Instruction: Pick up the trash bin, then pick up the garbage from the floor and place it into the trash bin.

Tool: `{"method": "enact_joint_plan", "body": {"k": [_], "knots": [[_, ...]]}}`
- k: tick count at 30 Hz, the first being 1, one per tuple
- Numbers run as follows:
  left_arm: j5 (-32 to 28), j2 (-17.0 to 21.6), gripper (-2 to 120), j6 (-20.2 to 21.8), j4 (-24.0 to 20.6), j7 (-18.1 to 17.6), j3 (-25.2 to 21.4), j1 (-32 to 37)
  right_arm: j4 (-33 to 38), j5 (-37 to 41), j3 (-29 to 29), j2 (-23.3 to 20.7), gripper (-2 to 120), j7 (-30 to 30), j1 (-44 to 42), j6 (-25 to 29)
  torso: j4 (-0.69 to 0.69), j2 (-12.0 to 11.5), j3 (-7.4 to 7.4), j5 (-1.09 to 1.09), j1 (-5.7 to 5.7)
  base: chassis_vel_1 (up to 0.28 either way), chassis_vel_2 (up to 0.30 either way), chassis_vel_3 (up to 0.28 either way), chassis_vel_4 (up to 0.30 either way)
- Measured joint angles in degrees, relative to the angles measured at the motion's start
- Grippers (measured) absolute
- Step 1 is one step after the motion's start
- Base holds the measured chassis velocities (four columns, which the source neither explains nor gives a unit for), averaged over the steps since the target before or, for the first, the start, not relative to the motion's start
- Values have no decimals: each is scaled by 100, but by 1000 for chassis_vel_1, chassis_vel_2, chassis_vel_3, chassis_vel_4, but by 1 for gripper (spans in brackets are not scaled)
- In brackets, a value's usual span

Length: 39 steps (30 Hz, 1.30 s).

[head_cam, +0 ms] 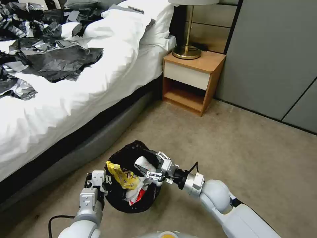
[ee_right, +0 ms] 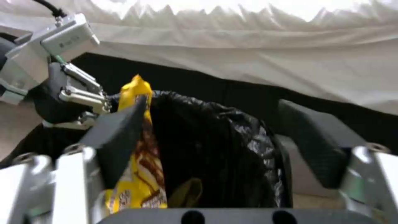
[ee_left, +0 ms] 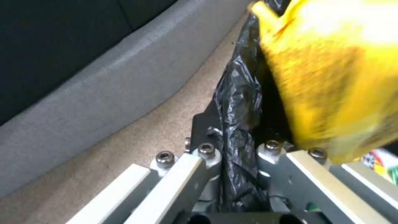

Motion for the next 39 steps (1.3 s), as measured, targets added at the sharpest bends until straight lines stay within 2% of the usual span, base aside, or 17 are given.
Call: {"method": "enact_joint_plan", "body": {"k": [4,7,14,22,25,27,28,31,36,39], "knots": [[3,-5,2,0,-2,0,15,6,19,1,-5,3,92,7,0,-9,0,0,0,0,0,0,0,0,0],[27,-8,2,0,-2,0,41,38,42,1,-12,4,105,13,2,-22,0,0,0,0,0,0,0,0,0],[63,-13,2,0,-12,2,83,66,79,1,-32,-3,114,16,14,-41,0,0,0,0,0,0,0,0,0],[67,-2,2,1,-22,3,72,72,209,12,12,-7,114,70,20,-34,0,0,0,0,0,0,0,0,0],[60,21,2,0,16,6,21,46,843,152,185,22,110,408,-3,-56,0,0,0,0,0,0,0,0,0],[58,22,2,0,29,6,14,41,968,185,217,29,109,476,-15,-71,0,0,0,0,0,0,0,0,0],[51,26,2,0,56,7,3,29,1422,297,353,76,106,753,-83,-126,1,0,0,-1,0,0,0,0,0],[36,28,2,0,81,6,-15,-2,2011,369,627,185,101,1211,-297,-209,1,0,0,-1,0,0,0,0,0],[15,32,2,1,97,9,-33,-32,2366,250,1034,323,100,1567,-628,-224,0,0,-1,-1,0,0,0,0,0],[-12,43,2,5,103,11,-55,-45,2474,-20,1706,562,100,1963,-1245,-142,-1,0,-1,0,0,0,0,0,0]]}}
